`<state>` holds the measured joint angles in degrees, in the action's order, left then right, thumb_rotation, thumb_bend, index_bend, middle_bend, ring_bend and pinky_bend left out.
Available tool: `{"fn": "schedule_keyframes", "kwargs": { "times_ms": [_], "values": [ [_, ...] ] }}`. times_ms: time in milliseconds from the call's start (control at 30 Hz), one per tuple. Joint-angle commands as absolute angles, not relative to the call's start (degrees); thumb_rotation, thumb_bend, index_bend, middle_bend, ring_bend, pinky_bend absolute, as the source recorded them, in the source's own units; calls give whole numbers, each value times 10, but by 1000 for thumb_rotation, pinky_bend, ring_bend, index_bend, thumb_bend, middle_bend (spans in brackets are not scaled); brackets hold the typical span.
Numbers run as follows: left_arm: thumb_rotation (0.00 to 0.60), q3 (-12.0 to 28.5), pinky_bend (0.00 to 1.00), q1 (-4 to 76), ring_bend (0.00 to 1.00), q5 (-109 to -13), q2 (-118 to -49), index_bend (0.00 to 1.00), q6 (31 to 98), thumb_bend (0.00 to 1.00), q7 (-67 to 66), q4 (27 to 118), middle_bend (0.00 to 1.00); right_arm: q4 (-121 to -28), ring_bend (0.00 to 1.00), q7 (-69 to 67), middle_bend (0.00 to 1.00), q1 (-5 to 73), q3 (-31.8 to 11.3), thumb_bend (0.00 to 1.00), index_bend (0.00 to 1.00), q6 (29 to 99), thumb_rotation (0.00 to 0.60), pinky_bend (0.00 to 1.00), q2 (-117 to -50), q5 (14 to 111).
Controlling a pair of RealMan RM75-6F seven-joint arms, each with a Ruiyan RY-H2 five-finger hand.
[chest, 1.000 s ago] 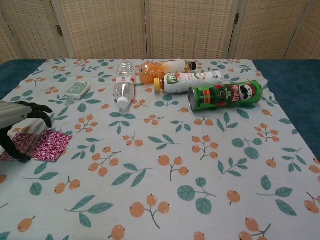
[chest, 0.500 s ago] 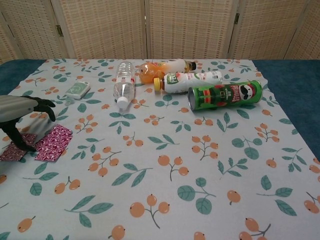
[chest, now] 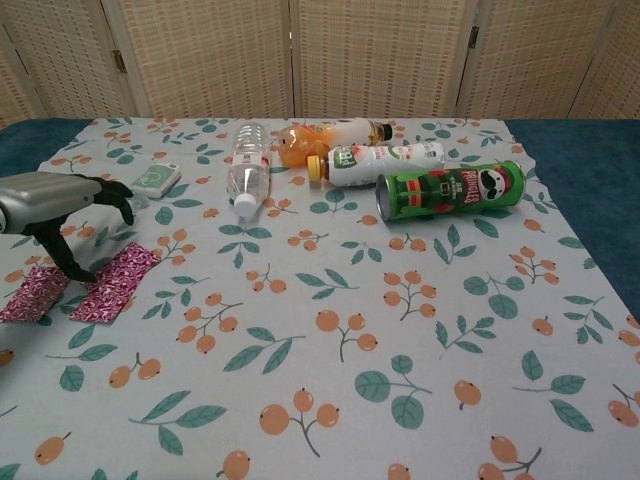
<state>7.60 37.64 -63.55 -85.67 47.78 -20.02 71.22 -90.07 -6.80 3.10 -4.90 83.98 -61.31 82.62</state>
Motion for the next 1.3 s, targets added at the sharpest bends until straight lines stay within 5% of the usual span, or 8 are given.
{"fn": "schedule_keyframes", "kwargs": {
  "times_ms": [33, 133, 300, 500, 1300],
  "values": [
    [581, 76, 0, 377, 3, -634, -846, 284, 482, 127, -201, 730, 87, -902, 0, -68, 0, 31, -49, 157, 0, 840, 469, 0, -613, 827],
    [529, 70, 0, 373, 3, -638, -825, 296, 479, 127, -192, 769, 87, -902, 0, -67, 0, 32, -49, 157, 0, 838, 471, 0, -613, 829],
    [175, 62, 0, 365, 1, -635, -788, 327, 462, 122, -155, 838, 87, -900, 0, -68, 0, 34, -48, 157, 0, 833, 471, 0, -616, 829],
    [7, 49, 0, 362, 0, -657, -761, 338, 443, 122, -109, 868, 82, -901, 0, -70, 0, 34, -48, 157, 0, 835, 471, 0, -615, 830],
    [0, 19, 0, 360, 0, -673, -813, 326, 459, 122, -118, 786, 24, -899, 0, -75, 0, 33, -47, 158, 0, 835, 470, 0, -616, 831]
  ]
}}
